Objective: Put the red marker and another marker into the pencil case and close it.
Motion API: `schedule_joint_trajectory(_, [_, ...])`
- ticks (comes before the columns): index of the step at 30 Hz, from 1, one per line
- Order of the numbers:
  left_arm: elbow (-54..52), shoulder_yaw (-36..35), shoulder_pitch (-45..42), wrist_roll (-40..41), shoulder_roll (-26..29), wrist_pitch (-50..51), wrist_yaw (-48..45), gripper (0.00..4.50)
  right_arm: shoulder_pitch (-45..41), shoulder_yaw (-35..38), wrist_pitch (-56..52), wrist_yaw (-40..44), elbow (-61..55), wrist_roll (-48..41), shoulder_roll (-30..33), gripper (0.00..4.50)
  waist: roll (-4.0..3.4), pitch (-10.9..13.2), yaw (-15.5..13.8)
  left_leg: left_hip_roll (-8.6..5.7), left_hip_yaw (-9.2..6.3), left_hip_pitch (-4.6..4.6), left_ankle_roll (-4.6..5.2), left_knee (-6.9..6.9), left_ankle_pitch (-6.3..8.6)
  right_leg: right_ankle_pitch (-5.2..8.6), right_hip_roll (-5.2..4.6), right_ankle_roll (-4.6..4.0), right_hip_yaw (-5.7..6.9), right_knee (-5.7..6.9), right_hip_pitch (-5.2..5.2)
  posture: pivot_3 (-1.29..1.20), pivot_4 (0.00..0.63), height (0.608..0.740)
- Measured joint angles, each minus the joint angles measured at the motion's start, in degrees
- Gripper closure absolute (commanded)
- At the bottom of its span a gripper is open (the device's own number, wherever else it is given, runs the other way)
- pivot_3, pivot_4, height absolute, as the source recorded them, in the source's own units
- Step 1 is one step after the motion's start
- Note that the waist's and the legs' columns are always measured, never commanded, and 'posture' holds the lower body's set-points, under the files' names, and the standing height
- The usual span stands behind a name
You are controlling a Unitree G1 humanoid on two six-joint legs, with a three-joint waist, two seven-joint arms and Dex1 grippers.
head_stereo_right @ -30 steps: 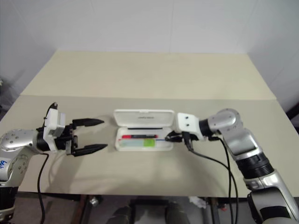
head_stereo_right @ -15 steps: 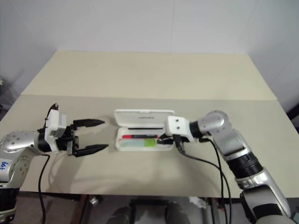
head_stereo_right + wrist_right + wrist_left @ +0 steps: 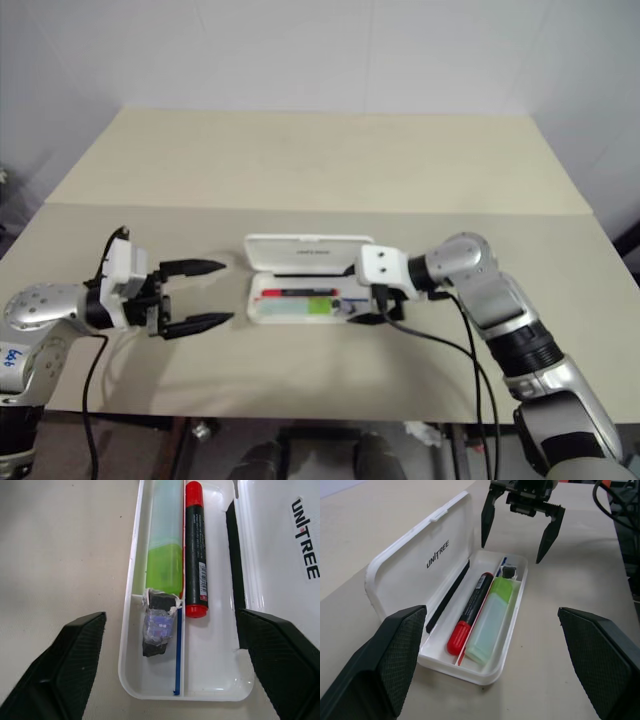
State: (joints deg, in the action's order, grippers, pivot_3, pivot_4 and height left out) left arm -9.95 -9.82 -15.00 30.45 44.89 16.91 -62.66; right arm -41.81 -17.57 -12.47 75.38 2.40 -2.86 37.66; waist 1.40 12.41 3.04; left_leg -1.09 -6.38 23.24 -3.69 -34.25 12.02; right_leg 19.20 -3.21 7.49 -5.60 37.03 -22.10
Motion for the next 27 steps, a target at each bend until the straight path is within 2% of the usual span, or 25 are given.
schedule_joint_trajectory(18, [1.69, 1.39, -1.40, -1.39, -1.36, -1.07, 0.18, 0.00, 0.09, -0.28, 0.41, -9.43, 3.83, 1.44, -7.15, 0.02, 0.01, -0.01, 0.06, 0.00, 0.00, 0.05, -0.01, 0.02, 0.00, 0.00, 0.01, 0.00, -0.01, 0.04, -0.10, 0.00, 0.150, 0.740])
schedule_joint_trajectory(27, [1.67, 1.17, -0.58, -1.39, -1.36, -1.31, 0.87, 0.00, -0.01, -1.43, 7.16, -9.97, 7.28, 4.20, -5.93, 0.02, 0.05, -0.03, 0.05, 0.00, 0.00, 0.02, 0.00, 0.02, -0.01, 0.00, 0.00, 0.00, -0.01, 0.04, -0.05, 0.00, 0.150, 0.740])
